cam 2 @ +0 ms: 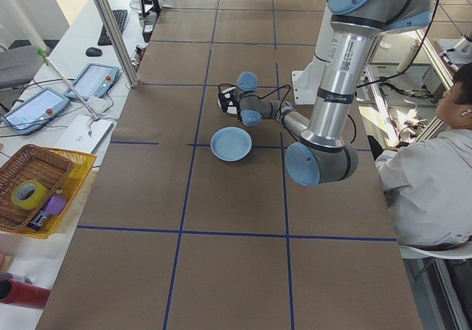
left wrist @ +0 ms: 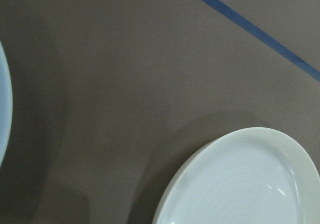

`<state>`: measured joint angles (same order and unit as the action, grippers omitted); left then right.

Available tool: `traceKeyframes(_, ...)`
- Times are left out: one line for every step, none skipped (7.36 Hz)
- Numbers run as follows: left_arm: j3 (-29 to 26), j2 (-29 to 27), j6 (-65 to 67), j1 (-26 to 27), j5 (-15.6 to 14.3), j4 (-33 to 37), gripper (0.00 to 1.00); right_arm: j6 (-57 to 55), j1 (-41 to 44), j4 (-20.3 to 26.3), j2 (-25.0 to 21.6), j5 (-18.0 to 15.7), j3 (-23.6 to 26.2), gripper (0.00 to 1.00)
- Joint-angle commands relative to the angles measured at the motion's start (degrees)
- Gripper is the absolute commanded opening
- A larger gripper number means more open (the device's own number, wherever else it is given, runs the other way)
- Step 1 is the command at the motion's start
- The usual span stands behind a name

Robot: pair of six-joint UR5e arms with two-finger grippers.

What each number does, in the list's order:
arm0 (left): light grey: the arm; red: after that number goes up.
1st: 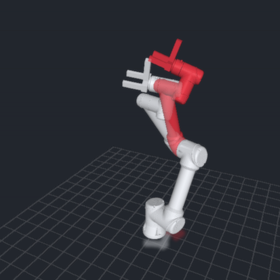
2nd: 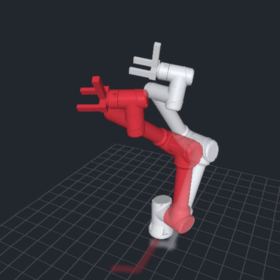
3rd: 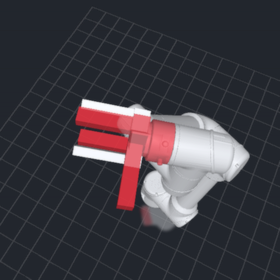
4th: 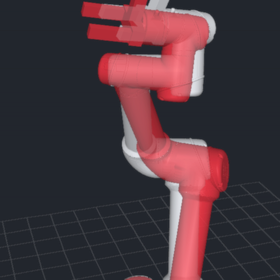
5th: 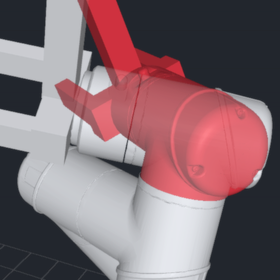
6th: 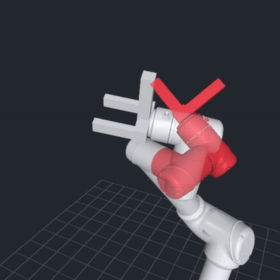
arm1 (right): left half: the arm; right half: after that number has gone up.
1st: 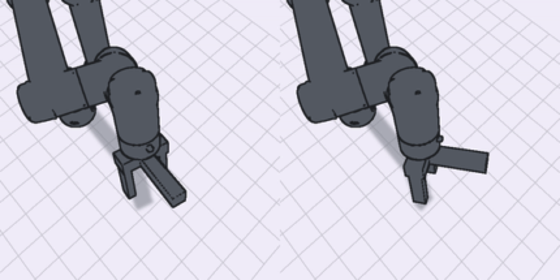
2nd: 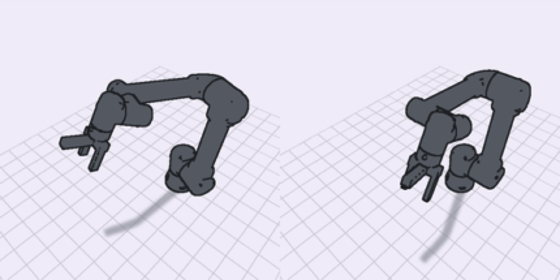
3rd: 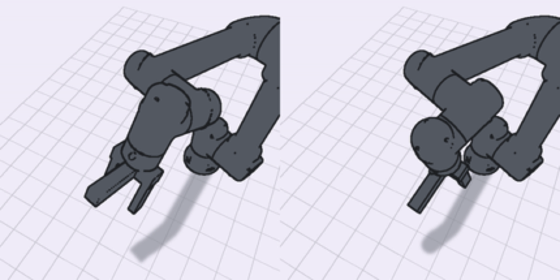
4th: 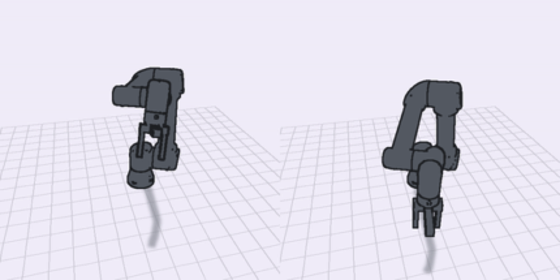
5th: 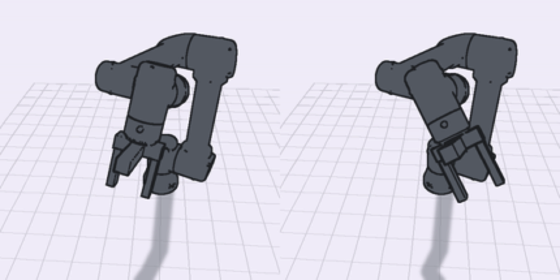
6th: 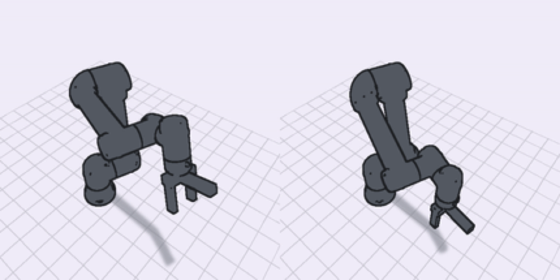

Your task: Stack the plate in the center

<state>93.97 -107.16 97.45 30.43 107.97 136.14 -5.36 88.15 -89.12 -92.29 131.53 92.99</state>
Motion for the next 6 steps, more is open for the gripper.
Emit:
traceKeyframes(-0.1,0.0,-0.3,-0.3,3.3,-0.1,0.00,0.0,0.1,0.0,0.0,0.0,0.0,1.00)
traceKeyframes(-0.1,0.0,-0.4,-0.4,3.5,-0.1,0.00,0.0,0.0,0.0,0.0,0.0,0.0,1.00)
traceKeyframes(-0.1,0.2,-0.4,-0.4,3.5,-0.1,0.00,0.0,0.0,0.0,0.0,0.0,0.0,1.00)
traceKeyframes(-0.1,0.2,-0.5,-0.4,3.6,-0.1,0.00,0.0,0.0,0.0,0.0,0.0,0.0,1.00)
traceKeyframes(0.2,0.3,-0.5,-0.3,4.0,-0.1,0.00,0.0,0.0,0.0,0.0,0.0,0.0,1.00)
traceKeyframes(0.9,0.5,-0.5,-0.1,5.9,0.0,0.00,0.0,0.1,0.0,0.0,0.0,0.0,1.00)
